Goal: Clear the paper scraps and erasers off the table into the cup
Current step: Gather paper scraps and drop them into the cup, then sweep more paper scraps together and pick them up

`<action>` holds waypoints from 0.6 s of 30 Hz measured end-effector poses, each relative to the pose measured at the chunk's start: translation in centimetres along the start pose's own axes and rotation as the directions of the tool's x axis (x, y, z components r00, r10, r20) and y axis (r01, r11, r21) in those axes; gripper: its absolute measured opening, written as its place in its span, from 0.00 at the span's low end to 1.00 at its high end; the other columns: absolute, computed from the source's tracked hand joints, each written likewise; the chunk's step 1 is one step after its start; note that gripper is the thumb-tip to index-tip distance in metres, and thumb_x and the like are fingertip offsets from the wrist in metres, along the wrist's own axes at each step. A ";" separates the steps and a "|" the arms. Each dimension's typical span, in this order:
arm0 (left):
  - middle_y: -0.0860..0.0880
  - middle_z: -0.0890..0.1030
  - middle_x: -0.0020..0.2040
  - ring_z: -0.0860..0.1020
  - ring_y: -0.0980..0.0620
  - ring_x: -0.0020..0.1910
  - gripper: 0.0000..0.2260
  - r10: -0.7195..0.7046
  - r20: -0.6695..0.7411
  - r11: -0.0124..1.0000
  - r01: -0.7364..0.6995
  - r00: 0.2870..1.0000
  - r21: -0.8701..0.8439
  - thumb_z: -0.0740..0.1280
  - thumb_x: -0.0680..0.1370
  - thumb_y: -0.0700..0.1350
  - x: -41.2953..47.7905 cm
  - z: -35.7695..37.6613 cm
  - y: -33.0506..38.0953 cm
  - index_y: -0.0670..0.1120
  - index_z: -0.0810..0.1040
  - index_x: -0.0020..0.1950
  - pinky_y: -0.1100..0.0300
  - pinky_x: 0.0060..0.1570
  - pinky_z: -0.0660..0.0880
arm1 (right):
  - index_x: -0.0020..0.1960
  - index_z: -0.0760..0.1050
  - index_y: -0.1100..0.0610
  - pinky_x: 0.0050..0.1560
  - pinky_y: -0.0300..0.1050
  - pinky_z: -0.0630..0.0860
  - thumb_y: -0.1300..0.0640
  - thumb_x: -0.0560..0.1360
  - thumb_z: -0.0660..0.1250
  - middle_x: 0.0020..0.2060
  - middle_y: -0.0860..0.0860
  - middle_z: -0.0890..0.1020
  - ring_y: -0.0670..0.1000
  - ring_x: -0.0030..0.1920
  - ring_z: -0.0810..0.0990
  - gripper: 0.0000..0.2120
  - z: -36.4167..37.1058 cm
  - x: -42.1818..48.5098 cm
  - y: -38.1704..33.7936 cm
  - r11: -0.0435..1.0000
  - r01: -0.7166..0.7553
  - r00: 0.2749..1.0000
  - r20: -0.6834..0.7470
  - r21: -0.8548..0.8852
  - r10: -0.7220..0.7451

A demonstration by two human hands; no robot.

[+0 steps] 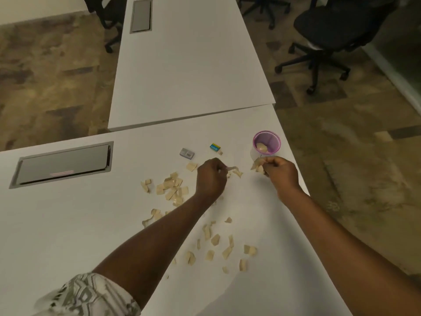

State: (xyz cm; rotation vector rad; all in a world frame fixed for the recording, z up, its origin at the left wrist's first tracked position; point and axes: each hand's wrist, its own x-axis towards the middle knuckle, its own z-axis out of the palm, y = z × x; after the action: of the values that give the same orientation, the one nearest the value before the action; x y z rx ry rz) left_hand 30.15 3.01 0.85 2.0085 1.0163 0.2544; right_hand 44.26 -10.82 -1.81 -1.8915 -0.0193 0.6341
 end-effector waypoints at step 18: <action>0.40 0.85 0.49 0.82 0.41 0.50 0.07 -0.040 0.121 0.991 0.024 0.992 0.134 0.66 0.74 0.35 10.9 8.8 9.5 0.38 0.83 0.49 0.53 0.50 0.79 | 0.52 0.83 0.59 0.59 0.58 0.81 0.68 0.76 0.62 0.53 0.59 0.84 0.60 0.54 0.83 0.13 -0.1 11.1 -4.5 0.963 -0.054 0.998 -0.052 -0.264 0.041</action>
State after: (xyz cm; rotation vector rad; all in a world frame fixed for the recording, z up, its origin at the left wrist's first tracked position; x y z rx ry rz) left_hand 47.05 2.85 0.68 2.0968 1.0085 0.0459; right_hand 55.06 -5.65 -2.47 -2.1707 -0.0306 0.6458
